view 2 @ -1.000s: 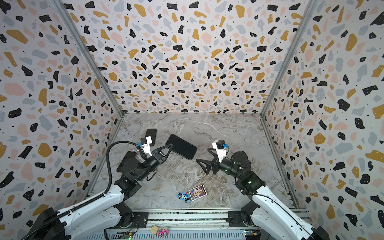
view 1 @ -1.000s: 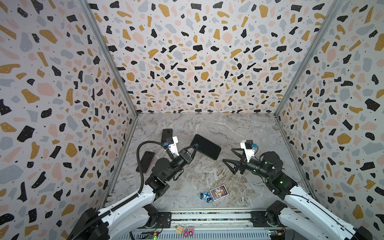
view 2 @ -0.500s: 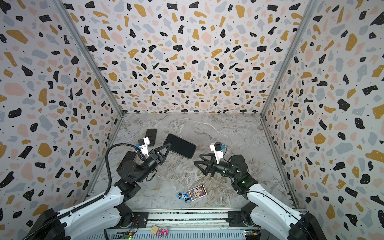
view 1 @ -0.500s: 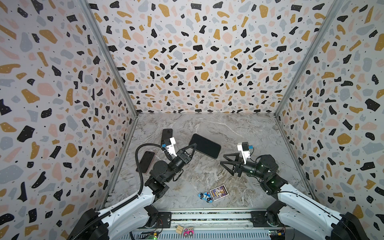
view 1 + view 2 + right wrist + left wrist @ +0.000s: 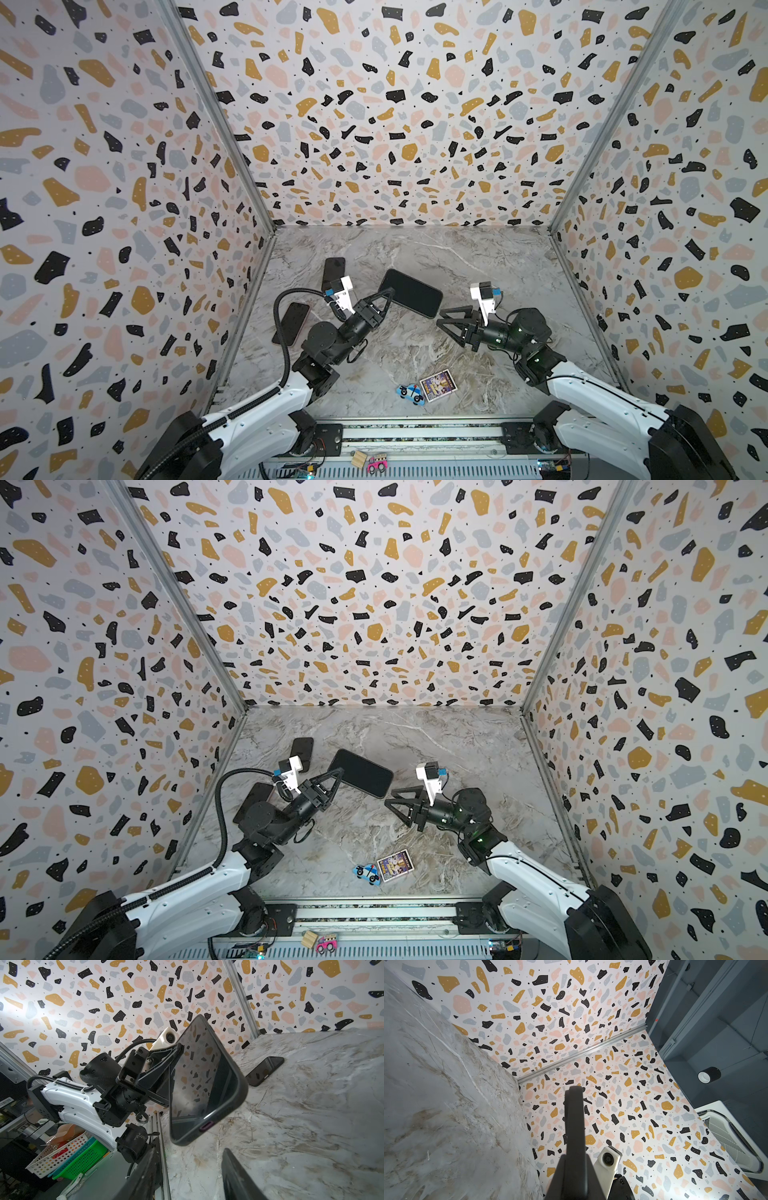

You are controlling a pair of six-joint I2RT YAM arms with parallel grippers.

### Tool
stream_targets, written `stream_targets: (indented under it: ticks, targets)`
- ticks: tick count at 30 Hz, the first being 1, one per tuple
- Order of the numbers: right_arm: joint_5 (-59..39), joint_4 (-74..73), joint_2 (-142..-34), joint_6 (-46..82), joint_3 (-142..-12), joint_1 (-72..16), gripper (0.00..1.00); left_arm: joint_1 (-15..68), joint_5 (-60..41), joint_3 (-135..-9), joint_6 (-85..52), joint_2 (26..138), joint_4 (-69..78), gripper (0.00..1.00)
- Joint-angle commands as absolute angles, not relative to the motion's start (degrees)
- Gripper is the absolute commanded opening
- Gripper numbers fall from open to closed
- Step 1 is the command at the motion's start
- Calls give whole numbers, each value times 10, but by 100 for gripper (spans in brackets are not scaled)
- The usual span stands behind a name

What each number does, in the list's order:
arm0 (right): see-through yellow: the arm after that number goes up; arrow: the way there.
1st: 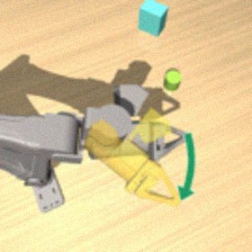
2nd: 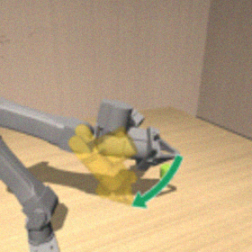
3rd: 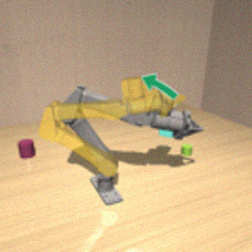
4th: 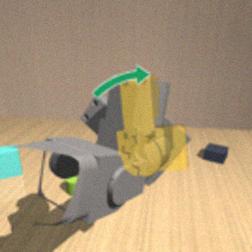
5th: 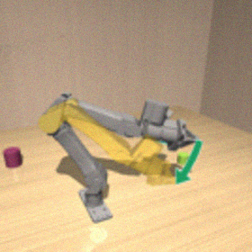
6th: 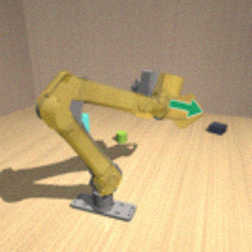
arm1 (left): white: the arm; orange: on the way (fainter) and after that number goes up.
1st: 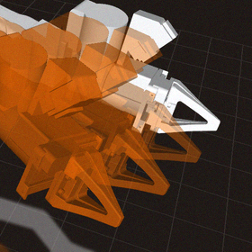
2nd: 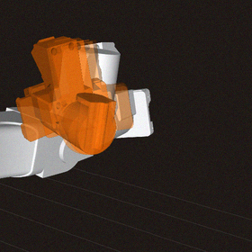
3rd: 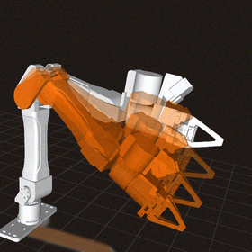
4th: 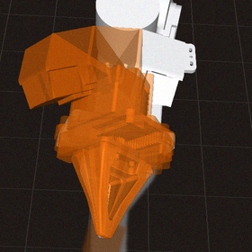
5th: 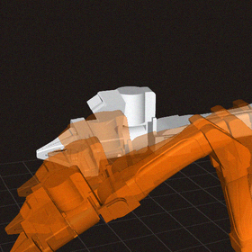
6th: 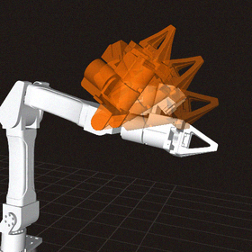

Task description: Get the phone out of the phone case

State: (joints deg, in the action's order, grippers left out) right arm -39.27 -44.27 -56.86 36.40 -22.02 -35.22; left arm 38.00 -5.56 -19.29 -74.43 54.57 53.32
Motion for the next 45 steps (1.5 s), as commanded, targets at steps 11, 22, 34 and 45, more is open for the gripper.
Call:
stream_targets:
  ticks: [11,22,34,45]
  targets:
    - [-396,-487,-593,375,-246,-375,47,381,-62,-192,-745,539,615,0]
    - [-391,-497,-599,383,-247,-375,42,381,-56,-188,-743,537,613,0]
    - [-393,-505,-609,388,-247,-375,38,381,-53,-184,-741,539,612,0]
    - [-388,-485,-595,380,-240,-374,37,381,-50,-188,-732,534,597,0]
